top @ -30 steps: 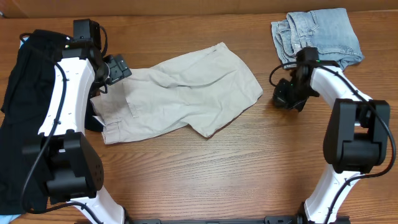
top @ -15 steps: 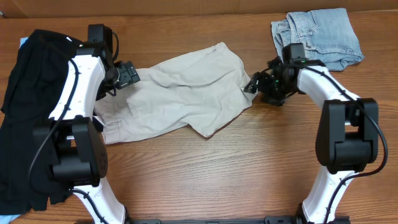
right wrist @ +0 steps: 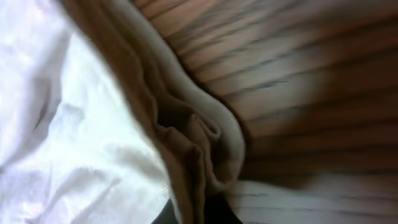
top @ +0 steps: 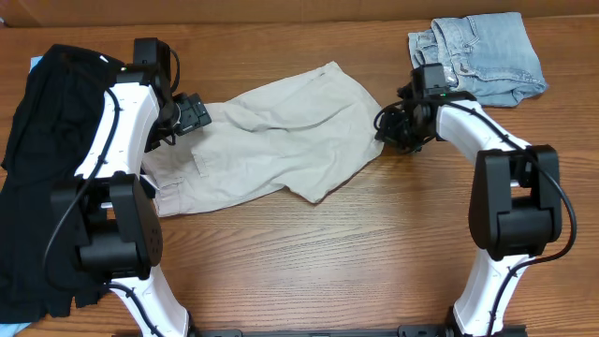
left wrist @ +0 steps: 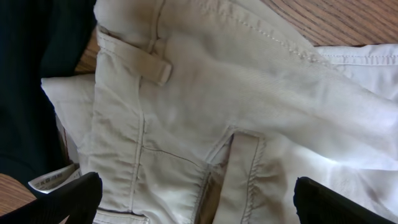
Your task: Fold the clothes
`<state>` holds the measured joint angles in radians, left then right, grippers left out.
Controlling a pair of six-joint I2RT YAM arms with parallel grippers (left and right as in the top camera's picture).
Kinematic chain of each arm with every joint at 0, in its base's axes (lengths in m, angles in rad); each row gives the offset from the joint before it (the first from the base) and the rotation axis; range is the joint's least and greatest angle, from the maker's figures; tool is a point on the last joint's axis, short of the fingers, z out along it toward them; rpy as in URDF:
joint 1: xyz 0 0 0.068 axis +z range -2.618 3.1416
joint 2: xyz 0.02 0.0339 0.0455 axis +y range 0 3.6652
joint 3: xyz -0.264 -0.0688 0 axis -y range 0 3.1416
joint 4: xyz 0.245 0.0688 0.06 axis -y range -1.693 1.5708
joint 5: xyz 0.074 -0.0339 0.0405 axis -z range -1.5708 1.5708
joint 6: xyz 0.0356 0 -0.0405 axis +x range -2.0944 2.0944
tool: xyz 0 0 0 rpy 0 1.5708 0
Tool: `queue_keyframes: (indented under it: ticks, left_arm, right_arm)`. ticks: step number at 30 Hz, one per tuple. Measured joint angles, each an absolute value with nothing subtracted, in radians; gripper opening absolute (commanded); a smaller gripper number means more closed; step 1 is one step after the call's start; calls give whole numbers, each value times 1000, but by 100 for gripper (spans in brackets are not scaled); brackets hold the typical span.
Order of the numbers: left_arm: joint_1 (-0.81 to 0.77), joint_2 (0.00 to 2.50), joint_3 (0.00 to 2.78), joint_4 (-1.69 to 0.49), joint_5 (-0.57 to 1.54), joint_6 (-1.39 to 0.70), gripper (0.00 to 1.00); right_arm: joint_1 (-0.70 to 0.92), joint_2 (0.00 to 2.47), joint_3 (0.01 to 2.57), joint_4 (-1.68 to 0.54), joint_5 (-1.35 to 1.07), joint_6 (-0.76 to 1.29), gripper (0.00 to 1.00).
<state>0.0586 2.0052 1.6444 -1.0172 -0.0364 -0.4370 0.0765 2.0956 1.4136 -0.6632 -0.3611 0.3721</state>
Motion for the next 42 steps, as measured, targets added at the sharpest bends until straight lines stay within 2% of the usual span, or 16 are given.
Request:
queue_keyframes:
  ticks: [14,19,25,27,30,32,33,35,38,42]
  left_arm:
    - [59,2005,1644,-1006,-33,-437,100]
    - [59,2005,1644,-1019,-7,-435,100]
    - [43,2005,1644,-1045,68,-385,100]
    - [27,2005,1640,-1056,83,-365,99]
    - [-6,2005,1631,-1080,98,-353,96]
    - [-27,2005,1628,-1100,105,-342,88]
    - [-36,2005,1628,-1112,107,-337,86]
    - [-53,2005,1628,-1143,112,-337,81]
    - [-74,2005,1621,-1189,114,-348,73]
    - [-79,2005,1575,-1205,118,-387,55]
  right_arm:
    - [-190,2085,1414,-946,-392,426,4]
    - [-208,2063,1413,-1023,-386,468,4]
    - [-158,2011,1413,-1013,-356,549,4]
    - [-132,1993,1413,-987,-334,574,9]
    - [-105,1983,1413,-953,-305,605,23]
    - [-104,1983,1412,-947,-281,610,52]
    - [-106,1983,1412,-943,-270,607,63]
    - [-113,1983,1412,-936,-252,598,75]
    - [-125,1983,1412,-931,-233,578,76]
    - [-142,1983,1412,-925,-220,563,76]
